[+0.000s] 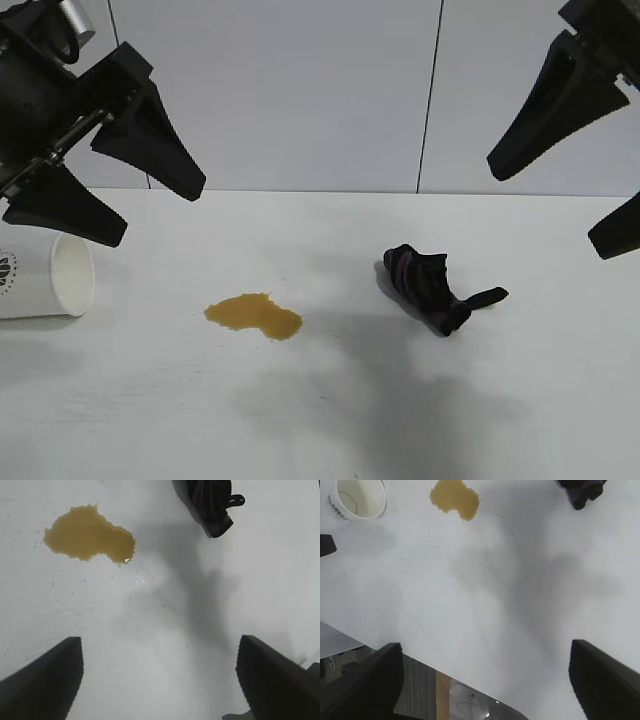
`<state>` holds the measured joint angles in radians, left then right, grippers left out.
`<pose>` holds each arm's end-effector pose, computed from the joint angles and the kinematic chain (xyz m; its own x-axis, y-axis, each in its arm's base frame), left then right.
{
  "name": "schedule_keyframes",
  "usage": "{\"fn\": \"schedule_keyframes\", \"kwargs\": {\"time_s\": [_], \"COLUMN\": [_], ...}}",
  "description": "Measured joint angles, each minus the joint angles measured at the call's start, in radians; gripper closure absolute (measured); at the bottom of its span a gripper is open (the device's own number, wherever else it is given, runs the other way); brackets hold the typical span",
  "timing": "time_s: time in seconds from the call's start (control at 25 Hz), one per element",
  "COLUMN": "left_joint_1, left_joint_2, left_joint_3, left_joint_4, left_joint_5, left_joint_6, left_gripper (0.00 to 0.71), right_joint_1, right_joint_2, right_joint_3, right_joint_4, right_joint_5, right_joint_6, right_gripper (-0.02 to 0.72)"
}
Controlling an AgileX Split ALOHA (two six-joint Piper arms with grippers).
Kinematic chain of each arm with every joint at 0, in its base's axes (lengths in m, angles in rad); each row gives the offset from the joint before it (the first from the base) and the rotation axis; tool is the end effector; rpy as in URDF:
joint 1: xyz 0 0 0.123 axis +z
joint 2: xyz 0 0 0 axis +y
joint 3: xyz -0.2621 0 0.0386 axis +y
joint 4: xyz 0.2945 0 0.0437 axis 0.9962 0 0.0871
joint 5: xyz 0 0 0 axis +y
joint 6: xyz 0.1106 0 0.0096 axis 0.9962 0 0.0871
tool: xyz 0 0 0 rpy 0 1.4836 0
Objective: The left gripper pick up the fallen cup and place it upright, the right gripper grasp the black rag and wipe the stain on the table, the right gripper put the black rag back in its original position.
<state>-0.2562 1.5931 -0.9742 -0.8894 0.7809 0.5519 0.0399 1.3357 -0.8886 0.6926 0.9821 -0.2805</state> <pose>0.3257 -0.1481 0.1665 -0.9217 0.0972 -0.3755 0.3076 0.7729 -0.5550 0.2910 0.0706 0.2107 -0.9592 0.0895 -0.2683 -0.0744 0.8354 0.5446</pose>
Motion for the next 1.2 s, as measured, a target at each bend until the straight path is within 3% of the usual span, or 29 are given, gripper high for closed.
{"fn": "schedule_keyframes", "kwargs": {"time_s": [0.56,0.8,1.2], "left_joint_1": [0.000,-0.001,-0.001], "left_joint_2": [0.000,0.002,0.005], "left_joint_3": [-0.001,-0.022,-0.022], "left_joint_4": [0.000,-0.008,-0.089], "left_joint_5": [-0.005,-0.141,-0.149], "left_joint_6": [0.000,0.000,-0.002], "left_gripper": [0.107,0.107,0.107], "right_joint_1": [0.000,0.000,0.000], "right_joint_2": [0.000,0.000,0.000], "right_joint_3": [0.000,0.000,0.000], "right_joint_4": [0.000,0.000,0.000], "right_joint_5": [-0.002,-0.003,0.002], "right_joint_6": [0.000,0.000,-0.001], "right_gripper": [0.081,0.081,0.081]}}
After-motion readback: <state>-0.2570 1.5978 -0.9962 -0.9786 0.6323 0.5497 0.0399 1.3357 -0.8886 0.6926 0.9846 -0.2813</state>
